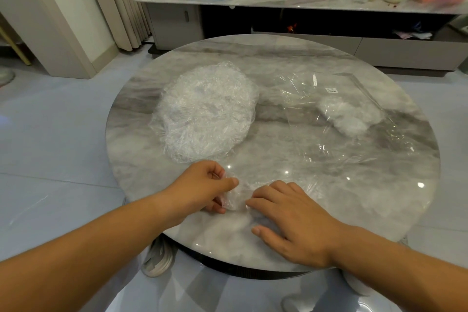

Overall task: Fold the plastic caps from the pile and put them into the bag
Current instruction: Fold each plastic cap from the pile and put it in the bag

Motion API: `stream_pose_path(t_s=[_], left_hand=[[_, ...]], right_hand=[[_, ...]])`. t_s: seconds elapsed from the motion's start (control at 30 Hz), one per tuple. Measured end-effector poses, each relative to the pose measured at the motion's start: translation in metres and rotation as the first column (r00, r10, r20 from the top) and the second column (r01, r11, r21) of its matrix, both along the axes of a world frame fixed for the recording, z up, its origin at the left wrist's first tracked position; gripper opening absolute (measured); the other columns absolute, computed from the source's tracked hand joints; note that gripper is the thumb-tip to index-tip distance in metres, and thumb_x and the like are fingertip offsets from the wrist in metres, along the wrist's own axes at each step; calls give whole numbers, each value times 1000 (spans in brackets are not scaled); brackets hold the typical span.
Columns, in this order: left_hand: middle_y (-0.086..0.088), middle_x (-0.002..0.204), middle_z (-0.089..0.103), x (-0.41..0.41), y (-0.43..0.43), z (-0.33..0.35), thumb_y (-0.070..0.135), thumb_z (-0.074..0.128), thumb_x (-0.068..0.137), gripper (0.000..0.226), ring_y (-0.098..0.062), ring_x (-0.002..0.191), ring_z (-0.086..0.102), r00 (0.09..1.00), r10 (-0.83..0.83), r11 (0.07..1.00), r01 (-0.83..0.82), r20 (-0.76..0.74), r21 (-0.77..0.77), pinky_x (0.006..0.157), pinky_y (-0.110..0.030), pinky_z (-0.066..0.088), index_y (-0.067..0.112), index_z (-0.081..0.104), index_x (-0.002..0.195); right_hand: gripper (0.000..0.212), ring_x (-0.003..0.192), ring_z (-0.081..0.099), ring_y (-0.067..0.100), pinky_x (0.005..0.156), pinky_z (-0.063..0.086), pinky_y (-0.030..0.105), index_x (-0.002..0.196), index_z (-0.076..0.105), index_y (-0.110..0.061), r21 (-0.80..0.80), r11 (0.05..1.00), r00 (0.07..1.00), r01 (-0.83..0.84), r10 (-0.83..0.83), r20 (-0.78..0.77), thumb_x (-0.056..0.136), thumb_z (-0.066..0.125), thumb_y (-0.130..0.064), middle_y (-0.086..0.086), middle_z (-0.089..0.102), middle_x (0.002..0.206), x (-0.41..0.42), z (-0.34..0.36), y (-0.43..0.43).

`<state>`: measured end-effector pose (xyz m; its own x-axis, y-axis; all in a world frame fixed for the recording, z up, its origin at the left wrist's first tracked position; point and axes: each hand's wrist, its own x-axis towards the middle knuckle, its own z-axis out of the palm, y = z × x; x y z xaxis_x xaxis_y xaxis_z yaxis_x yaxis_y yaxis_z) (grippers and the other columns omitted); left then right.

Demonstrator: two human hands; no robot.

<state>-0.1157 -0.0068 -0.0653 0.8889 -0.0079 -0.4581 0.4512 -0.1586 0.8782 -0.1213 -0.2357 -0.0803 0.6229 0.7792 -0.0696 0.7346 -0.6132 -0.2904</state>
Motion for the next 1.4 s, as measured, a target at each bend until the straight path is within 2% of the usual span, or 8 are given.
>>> stream_pose_path(t_s=[0.27,0.57,0.73,0.9,1.0,1.07,1.17,1.4], left_hand=[[-19,94,71,-5,-17,10,26,73,86,29,-33,90,74,996,-4,931,-28,-89,-363,78,-38,62,3,61,99],[-21,120,70,-2,-38,9,2,44,101,27,-37,102,72,984,-60,923,-9,-167,-384,91,-46,58,-1,62,121],[-21,123,68,-1,-47,13,-1,41,100,31,-39,103,72,981,-75,916,-3,-179,-400,89,-46,60,2,59,126],[-19,122,69,0,-52,16,-3,44,99,31,-38,102,72,979,-78,921,-2,-189,-389,89,-46,60,4,58,126],[-19,113,71,5,-55,22,5,60,97,23,-32,90,75,986,-74,974,40,-148,-221,79,-42,62,5,60,120],[-17,104,71,12,-55,21,17,72,91,21,-20,78,74,996,-86,992,86,-5,93,67,-34,61,9,64,109],[2,97,67,25,-56,18,41,82,79,33,-7,84,66,962,-243,851,151,123,503,78,-24,54,24,65,102],[4,93,68,44,-71,17,44,86,74,45,-9,76,66,872,-480,667,435,-98,605,72,-23,54,22,65,108]], right_hand=[[48,118,37,7,105,27,28,140,49,-35,64,998,999,-15,17,-33,98,37,-55,-22,49,123,-4,2,-9],[27,122,54,14,99,45,37,116,66,-24,340,926,976,163,-201,81,93,56,-36,-5,56,134,-8,-1,-51],[34,122,50,14,102,37,31,127,61,-27,206,977,986,47,-78,146,94,53,-34,-11,56,135,-12,-1,-47],[49,128,42,14,109,28,30,140,52,-28,45,985,982,165,-168,88,98,41,-50,-10,51,141,-8,-13,-51],[53,131,38,13,110,23,27,143,50,-28,33,986,984,166,-168,65,98,36,-52,-12,47,144,-5,-15,-54],[55,133,36,12,111,20,26,143,50,-28,51,985,985,165,-167,46,98,35,-53,-13,45,147,-4,-14,-54],[52,135,34,8,112,19,26,140,55,-30,83,988,990,133,-136,26,97,36,-53,-17,47,146,-3,-9,-54],[48,136,40,-2,118,23,27,132,65,-28,199,979,994,50,-29,-109,97,40,-49,-19,57,141,-3,-5,-59]])
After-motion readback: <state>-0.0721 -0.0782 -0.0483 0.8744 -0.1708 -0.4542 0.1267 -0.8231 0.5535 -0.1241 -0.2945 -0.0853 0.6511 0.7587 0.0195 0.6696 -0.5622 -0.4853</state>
